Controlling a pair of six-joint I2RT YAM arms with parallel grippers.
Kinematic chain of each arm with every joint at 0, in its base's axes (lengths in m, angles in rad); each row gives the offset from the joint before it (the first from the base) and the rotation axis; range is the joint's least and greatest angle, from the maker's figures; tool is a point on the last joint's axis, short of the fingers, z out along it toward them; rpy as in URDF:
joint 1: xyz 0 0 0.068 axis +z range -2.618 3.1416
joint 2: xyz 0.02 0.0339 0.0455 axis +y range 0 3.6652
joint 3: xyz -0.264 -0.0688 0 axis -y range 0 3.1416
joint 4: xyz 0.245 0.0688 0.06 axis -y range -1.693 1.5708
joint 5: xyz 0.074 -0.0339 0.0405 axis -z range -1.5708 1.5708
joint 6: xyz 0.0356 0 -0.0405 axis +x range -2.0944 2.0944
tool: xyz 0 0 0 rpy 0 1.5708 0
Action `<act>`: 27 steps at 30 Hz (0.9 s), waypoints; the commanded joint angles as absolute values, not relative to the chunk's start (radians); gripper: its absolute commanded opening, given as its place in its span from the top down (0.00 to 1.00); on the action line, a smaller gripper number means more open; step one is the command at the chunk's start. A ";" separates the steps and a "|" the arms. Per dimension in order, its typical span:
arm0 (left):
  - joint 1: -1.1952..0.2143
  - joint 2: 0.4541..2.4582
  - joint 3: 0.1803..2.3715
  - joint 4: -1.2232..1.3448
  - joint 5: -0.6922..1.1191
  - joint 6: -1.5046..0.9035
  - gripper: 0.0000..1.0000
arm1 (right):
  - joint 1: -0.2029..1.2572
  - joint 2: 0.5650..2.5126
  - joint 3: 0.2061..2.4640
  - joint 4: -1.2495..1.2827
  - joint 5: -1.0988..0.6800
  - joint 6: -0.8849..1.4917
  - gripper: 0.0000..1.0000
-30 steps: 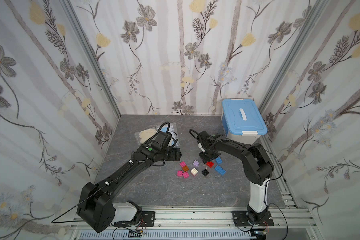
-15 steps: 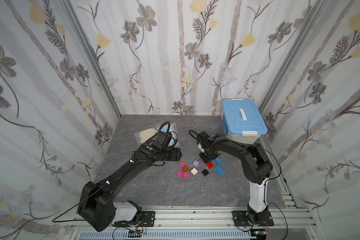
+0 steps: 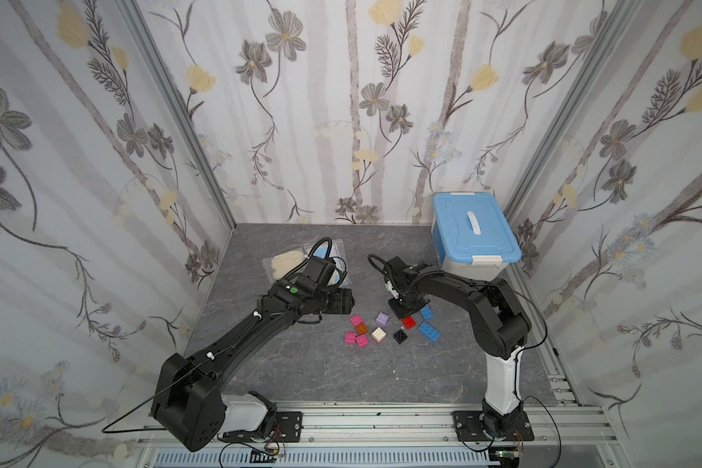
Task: Assemble the letter p with lego
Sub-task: Pick up the lego brick from the center of the board.
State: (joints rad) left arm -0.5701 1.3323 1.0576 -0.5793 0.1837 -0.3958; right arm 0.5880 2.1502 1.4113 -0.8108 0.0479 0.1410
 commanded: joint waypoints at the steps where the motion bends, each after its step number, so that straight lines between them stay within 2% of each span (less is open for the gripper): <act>1: -0.569 1.323 1.047 -0.555 0.167 -0.395 0.18 | 0.592 2.100 1.406 -0.807 0.043 0.135 0.78; 12: -0.552 1.262 0.907 -0.381 0.138 -0.402 0.18 | 0.713 1.926 1.434 -0.940 0.078 0.128 0.79; 19: -0.536 1.187 0.844 -0.331 0.146 -0.406 0.17 | 0.823 1.954 1.439 -0.931 0.020 0.164 0.79; 27: -0.525 1.143 0.819 -0.332 0.151 -0.404 0.16 | 0.879 2.016 1.467 -0.913 0.020 0.186 0.79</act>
State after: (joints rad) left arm -0.5270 1.1507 0.8246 -0.3618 0.1505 -0.3973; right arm 0.8551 2.0052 1.4532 -0.9337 0.0292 0.1730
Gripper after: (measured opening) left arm 0.839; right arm 0.318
